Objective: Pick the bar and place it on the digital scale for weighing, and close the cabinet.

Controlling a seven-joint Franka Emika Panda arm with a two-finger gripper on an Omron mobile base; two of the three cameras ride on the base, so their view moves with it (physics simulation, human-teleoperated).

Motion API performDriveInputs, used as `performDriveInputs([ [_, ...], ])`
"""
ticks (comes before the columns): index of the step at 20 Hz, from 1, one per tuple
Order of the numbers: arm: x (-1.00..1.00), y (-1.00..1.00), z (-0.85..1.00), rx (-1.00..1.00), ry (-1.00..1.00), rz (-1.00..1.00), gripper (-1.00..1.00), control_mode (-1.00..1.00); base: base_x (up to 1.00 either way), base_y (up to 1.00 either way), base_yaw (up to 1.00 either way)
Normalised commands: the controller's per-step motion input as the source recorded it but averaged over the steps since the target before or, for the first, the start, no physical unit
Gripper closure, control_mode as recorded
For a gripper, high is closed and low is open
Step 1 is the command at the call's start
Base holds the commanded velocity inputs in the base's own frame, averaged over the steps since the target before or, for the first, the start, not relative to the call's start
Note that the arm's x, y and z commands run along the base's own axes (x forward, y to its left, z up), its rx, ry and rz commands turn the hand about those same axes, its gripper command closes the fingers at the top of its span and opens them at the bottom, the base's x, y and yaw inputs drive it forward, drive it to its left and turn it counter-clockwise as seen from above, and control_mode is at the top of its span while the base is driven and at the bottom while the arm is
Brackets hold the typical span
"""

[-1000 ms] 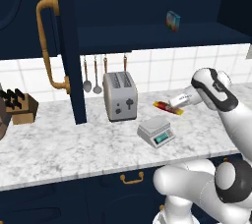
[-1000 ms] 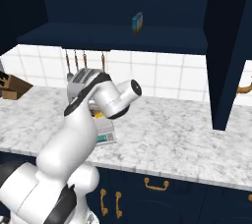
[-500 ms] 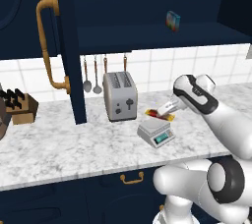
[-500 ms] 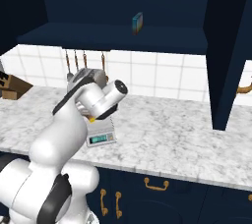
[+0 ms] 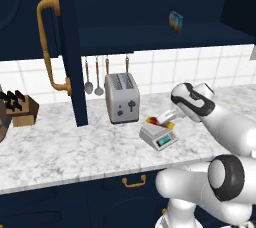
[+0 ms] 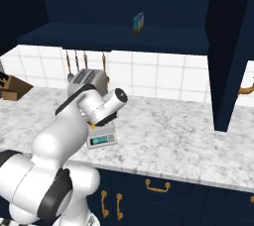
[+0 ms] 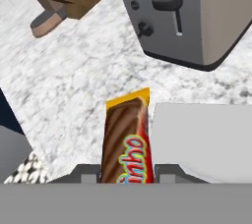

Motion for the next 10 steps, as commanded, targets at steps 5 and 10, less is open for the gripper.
performDriveInputs([
  [5, 0.19, 0.00, -0.29, 0.00, 0.00, 0.00, 1.00, -1.00, 0.00, 0.00, 0.00],
  [10, 0.17, 0.00, -0.28, 0.00, 0.00, 0.00, 1.00, -1.00, 0.00, 0.00, 0.00],
])
